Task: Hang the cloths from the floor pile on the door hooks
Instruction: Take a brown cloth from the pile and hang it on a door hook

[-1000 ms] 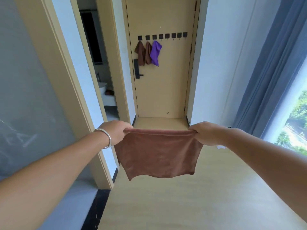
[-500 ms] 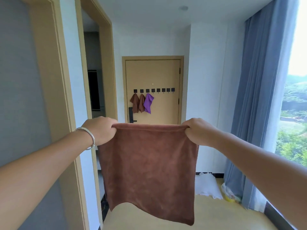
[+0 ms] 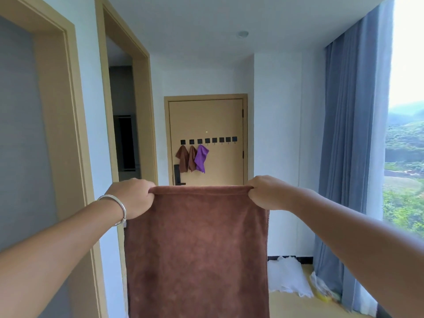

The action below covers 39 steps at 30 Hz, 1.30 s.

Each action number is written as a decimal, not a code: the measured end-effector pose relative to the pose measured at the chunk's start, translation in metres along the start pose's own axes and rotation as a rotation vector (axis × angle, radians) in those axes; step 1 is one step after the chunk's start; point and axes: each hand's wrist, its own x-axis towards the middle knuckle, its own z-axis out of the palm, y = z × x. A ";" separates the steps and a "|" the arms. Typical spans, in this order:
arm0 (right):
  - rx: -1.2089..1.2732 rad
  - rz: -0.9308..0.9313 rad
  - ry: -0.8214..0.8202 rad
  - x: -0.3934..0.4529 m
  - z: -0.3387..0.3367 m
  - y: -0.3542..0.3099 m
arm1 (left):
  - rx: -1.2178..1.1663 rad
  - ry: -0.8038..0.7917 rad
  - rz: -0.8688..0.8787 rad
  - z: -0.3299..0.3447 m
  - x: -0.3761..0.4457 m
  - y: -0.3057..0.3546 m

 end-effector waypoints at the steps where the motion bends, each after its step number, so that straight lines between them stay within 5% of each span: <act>1: -0.023 0.002 -0.001 0.007 0.003 0.003 | 0.006 -0.008 0.007 0.006 0.006 -0.001; 27: -0.212 0.140 0.028 0.327 0.117 0.028 | -0.095 -0.138 0.034 0.208 0.257 -0.110; 39: -0.188 0.120 0.027 0.449 0.139 0.106 | -0.079 -0.174 0.015 0.272 0.366 -0.082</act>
